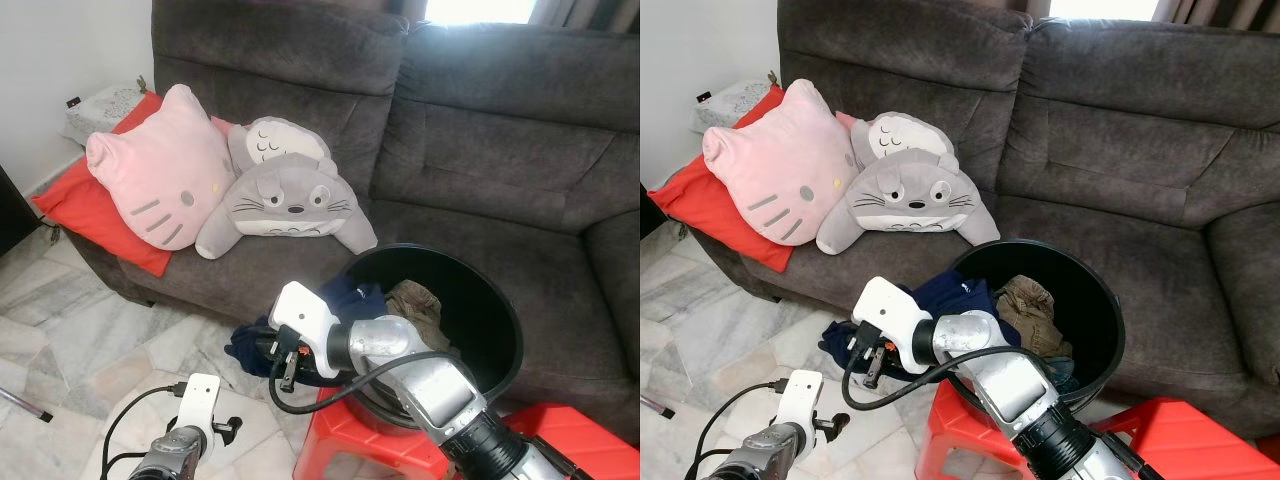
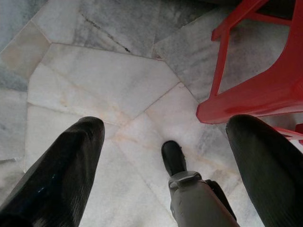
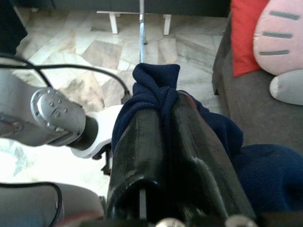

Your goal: Hang hanger

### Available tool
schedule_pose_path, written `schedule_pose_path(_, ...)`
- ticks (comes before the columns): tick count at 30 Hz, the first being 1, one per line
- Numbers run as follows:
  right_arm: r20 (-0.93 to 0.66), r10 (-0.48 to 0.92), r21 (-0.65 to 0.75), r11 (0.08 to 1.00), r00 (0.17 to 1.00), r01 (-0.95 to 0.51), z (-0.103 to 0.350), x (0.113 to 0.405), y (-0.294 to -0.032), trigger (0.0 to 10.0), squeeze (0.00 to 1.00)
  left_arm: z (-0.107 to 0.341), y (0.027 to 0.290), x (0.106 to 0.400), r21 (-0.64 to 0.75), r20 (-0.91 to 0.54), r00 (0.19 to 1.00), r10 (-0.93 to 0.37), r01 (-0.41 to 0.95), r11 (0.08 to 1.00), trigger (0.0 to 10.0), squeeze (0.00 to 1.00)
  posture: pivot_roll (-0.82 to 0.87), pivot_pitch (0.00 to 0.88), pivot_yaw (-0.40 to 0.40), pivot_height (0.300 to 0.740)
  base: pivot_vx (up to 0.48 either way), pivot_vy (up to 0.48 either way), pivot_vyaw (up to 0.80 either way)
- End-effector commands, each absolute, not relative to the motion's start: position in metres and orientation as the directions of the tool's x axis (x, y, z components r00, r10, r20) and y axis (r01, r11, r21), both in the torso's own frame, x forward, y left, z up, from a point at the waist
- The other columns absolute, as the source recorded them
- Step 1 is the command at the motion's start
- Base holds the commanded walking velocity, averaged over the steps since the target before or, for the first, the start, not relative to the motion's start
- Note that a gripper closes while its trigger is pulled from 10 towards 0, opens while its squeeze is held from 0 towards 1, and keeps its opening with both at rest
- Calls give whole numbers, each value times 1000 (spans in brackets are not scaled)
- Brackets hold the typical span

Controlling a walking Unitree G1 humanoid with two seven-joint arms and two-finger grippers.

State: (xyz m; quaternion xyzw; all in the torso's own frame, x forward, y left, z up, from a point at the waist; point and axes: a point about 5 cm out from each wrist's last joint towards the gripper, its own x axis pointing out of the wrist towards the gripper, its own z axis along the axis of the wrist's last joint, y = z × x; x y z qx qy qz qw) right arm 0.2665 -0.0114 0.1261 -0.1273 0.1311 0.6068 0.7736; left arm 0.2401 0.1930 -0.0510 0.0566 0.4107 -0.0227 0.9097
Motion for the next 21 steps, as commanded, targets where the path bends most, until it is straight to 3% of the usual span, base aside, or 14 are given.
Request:
schedule_pose_path(1, -357, 914, -51, 188, 193, -981, 126, 262, -8, 0, 0, -51, 193, 240, 86, -755, 656, 4, 92, 992, 10000, 0, -90, 0, -17, 740, 0, 0, 0)
schedule_pose_path(2, -357, 914, -51, 188, 193, -981, 126, 262, -8, 0, 0, -51, 193, 240, 86, -755, 656, 4, 92, 992, 10000, 0, -90, 0, -17, 740, 0, 0, 0)
schedule_pose_path(4, -356, 928, -56, 97, 110, -994, 128, 252, -7, 0, 0, -51, 193, 240, 85, -756, 655, 3, 94, 992, 10000, 0, -89, 0, -18, 740, 0, 0, 0)
schedule_pose_path(8, -387, 919, -56, 50, 68, -997, 122, 247, -11, 0, 0, -51, 192, 240, 84, -756, 655, 2, 94, 992, 10000, 0, -88, 0, -22, 740, 0, 0, 0)
schedule_pose_path(18, -429, 902, -53, 26, 46, -998, 113, 245, -14, 0, 0, -51, 192, 240, 83, -757, 653, 1, 95, 992, 10000, 0, -87, 0, -25, 740, 0, 0, 0)
schedule_pose_path(19, -437, 897, -53, 37, 56, -998, 111, 246, -14, 9451, 0, -51, 192, 240, 83, -757, 653, 1, 95, 992, 10000, 0, -87, 0, -25, 740, 0, 0, 0)
schedule_pose_path(21, -457, 887, -52, 52, 70, -997, 107, 248, -17, 10000, 0, -51, 191, 240, 84, -757, 653, 1, 95, 992, 10000, 0, -85, 0, -27, 740, 0, 0, 0)
